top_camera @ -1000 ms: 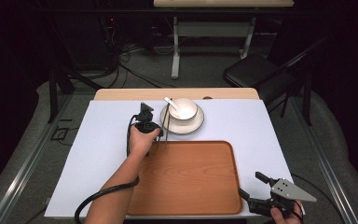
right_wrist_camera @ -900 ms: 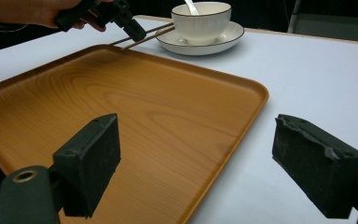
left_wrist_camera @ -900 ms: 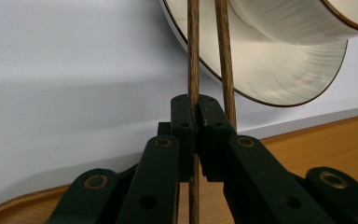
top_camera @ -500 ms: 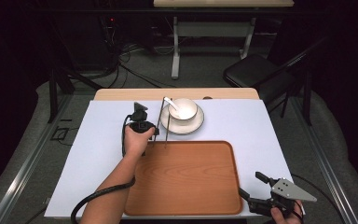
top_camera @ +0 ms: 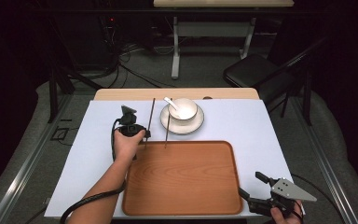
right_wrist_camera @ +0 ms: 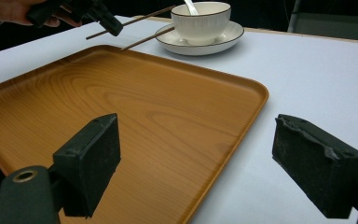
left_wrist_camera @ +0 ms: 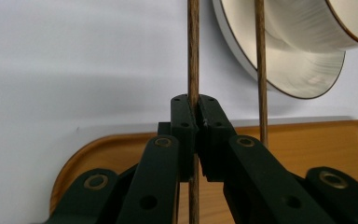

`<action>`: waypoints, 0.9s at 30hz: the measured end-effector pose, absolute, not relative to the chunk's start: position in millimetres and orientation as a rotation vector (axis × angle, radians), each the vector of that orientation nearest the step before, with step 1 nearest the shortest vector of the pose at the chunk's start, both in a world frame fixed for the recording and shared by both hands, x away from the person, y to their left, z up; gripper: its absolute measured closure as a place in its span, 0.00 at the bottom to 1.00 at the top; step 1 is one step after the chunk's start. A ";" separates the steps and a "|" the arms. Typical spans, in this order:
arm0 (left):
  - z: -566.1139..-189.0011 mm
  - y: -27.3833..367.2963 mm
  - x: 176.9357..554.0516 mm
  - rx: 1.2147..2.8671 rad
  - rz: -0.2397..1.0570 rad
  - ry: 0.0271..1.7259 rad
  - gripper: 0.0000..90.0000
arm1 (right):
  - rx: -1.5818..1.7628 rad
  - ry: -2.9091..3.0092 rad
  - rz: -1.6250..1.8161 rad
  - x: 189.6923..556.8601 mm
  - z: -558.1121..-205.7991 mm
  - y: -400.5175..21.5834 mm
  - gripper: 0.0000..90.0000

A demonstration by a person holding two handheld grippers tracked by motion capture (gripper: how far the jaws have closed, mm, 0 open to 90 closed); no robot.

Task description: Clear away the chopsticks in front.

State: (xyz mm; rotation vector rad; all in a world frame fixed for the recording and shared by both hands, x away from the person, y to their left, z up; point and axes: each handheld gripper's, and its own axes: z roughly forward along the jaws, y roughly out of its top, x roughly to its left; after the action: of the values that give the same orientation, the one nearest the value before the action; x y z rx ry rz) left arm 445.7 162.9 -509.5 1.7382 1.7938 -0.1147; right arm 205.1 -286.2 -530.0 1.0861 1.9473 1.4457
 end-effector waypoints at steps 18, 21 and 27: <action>-512.7 191.3 368.7 1.753 -0.190 1.720 0.95 | 1.092 1.945 1.446 205.5 -530.0 -285.5 0.16; -514.8 191.8 351.4 1.751 -0.216 1.705 0.95 | 1.091 1.945 1.442 205.2 -529.8 -285.5 0.16; -519.7 187.5 322.9 1.750 -0.227 1.697 0.95 | 1.092 1.945 1.443 205.2 -529.7 -285.4 0.16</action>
State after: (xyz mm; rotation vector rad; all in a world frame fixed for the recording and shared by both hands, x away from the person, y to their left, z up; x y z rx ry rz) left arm 322.9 187.5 -519.7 1.7496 1.6969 -0.2268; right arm 205.2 -285.4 -529.7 1.0923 1.9445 1.4434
